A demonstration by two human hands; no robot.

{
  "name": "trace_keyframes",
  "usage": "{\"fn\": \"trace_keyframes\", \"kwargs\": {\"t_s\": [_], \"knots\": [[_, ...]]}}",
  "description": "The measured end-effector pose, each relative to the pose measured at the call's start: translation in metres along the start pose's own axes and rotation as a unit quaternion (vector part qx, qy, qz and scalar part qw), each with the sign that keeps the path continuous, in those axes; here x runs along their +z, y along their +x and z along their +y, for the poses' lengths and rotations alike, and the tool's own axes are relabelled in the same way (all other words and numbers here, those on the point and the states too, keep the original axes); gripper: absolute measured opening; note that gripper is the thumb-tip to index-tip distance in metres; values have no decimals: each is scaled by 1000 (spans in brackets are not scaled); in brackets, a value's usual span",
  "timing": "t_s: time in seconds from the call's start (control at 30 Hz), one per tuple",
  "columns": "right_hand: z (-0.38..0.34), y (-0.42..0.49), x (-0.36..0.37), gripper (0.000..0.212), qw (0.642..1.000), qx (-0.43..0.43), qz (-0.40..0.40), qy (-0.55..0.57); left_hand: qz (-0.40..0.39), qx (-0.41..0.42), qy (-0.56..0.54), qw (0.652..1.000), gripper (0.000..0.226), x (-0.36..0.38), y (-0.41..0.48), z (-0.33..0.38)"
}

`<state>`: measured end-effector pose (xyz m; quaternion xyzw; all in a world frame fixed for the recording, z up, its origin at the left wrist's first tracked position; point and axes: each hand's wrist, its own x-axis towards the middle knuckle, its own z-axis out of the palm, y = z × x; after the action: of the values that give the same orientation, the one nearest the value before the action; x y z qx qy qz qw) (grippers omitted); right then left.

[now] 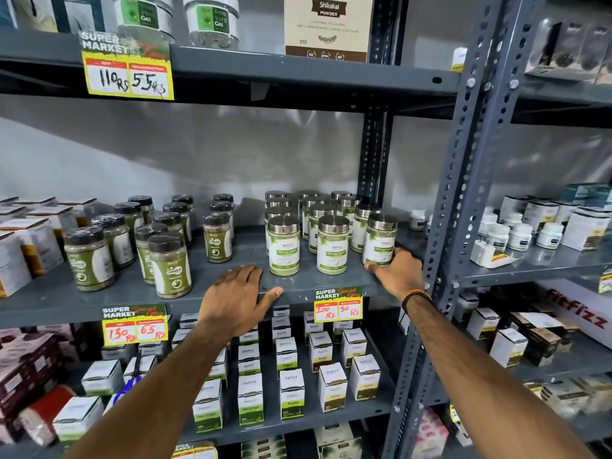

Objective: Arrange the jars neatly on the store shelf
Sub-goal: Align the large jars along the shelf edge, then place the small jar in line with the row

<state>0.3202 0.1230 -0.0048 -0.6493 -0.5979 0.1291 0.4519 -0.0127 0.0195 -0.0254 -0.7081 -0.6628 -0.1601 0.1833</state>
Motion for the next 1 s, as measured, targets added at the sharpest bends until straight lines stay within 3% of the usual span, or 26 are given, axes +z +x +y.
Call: {"fn": "trace_keyframes", "kwargs": {"t_s": [0.27,0.43,0.6,0.8,1.0], "knots": [[0,-5,1,59,1000,5,8,23,-3,-5,1,1000,89,-2,-1,1],[-5,-33,-12,90,994,-20,47,96,-36,12,-23,999,91,-11,-6,3],[-32,-79,-29,78,977,-123,77,158,5,28,-52,998,91,-42,-25,5],[-109,-126,-12,68,956,-232,3,179,77,32,-30,996,91,-107,-49,-22],[-182,-172,43,70,937,-274,-92,197,133,-19,-11,991,84,-151,-91,-105]]}}
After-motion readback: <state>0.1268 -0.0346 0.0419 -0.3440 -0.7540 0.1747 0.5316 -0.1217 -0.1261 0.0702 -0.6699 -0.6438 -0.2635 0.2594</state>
